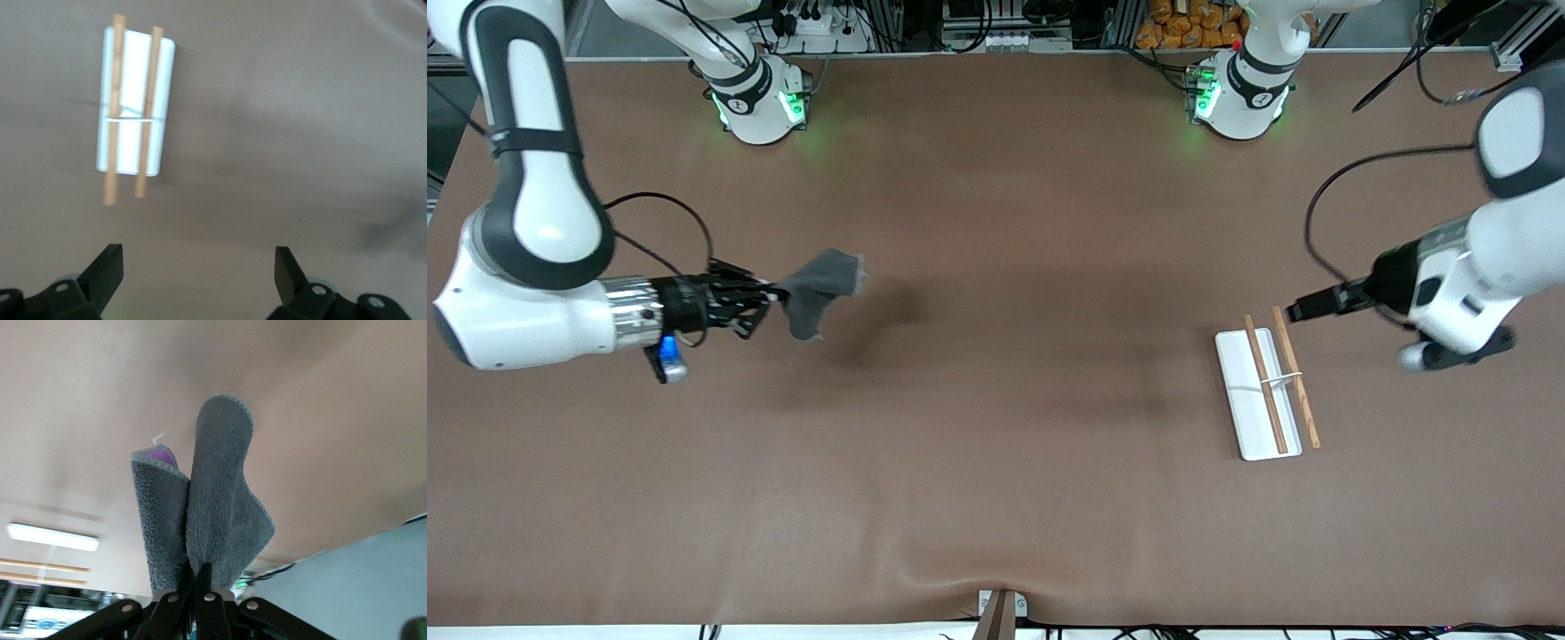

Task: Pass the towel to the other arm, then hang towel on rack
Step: 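Carry the towel toward center while the left gripper reaches toward it, then close the left gripper on the towel held by the right gripper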

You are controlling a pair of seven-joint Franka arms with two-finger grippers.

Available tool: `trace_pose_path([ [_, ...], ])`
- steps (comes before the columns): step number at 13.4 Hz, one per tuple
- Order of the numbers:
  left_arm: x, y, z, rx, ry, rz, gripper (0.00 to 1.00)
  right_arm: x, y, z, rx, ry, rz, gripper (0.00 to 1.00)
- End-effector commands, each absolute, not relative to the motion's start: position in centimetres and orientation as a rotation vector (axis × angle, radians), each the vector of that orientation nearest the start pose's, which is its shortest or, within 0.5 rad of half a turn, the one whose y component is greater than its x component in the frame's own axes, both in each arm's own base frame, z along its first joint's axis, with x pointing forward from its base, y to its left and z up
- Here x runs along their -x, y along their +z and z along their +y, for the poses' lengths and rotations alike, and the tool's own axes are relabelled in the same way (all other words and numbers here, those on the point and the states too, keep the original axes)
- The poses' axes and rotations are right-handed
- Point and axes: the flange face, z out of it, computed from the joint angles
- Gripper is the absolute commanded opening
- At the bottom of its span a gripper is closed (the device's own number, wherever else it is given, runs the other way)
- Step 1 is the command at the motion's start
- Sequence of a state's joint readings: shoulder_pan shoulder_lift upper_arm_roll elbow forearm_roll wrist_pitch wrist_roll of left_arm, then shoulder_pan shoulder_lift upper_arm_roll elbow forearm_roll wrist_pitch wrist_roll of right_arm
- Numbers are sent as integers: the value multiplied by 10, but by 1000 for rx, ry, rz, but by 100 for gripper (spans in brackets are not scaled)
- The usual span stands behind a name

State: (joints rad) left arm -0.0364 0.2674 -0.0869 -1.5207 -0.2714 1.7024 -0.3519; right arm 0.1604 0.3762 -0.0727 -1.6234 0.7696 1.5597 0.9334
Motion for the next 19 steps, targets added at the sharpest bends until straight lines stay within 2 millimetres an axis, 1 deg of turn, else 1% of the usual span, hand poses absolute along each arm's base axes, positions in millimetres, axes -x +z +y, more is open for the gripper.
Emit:
trace_pose_path([
  [1, -640, 480, -135, 3365, 297, -625, 100, -620, 424, 175, 2090, 948, 1327, 0],
  [2, -641, 473, -149, 3347, 328, -733, 100, -623, 428, 188, 2015, 947, 1354, 0],
  [3, -641, 463, -159, 3325, 376, -816, 100, -627, 434, 197, 1949, 943, 1380, 0],
  [4, -640, 455, -171, 3321, 429, -859, 100, -629, 440, 209, 1911, 937, 1394, 0],
  [5, -640, 443, -178, 3313, 500, -919, 100, -629, 443, 224, 1887, 928, 1405, 0],
  [6, -641, 430, -184, 3301, 586, -999, 100, -629, 445, 240, 1849, 914, 1422, 0],
  [9, -637, 403, -219, 3223, 759, -1166, 100, -630, 444, 281, 1723, 872, 1481, 0],
  [11, -634, 391, -246, 3169, 822, -1287, 100, -627, 443, 305, 1654, 856, 1500, 0],
  [12, -632, 390, -254, 3135, 839, -1346, 100, -627, 443, 312, 1609, 842, 1509, 0],
  [13, -629, 390, -260, 3101, 855, -1387, 100, -626, 441, 323, 1582, 828, 1517, 0],
  [15, -628, 387, -260, 3018, 885, -1494, 100, -622, 439, 338, 1563, 806, 1519, 0],
  [16, -627, 381, -262, 2960, 913, -1549, 100, -622, 443, 342, 1565, 804, 1511, 0],
  [18, -626, 374, -269, 2858, 1008, -1677, 100, -622, 444, 342, 1562, 805, 1512, 0],
  [19, -627, 373, -269, 2821, 1049, -1734, 100, -621, 445, 343, 1563, 805, 1510, 0],
])
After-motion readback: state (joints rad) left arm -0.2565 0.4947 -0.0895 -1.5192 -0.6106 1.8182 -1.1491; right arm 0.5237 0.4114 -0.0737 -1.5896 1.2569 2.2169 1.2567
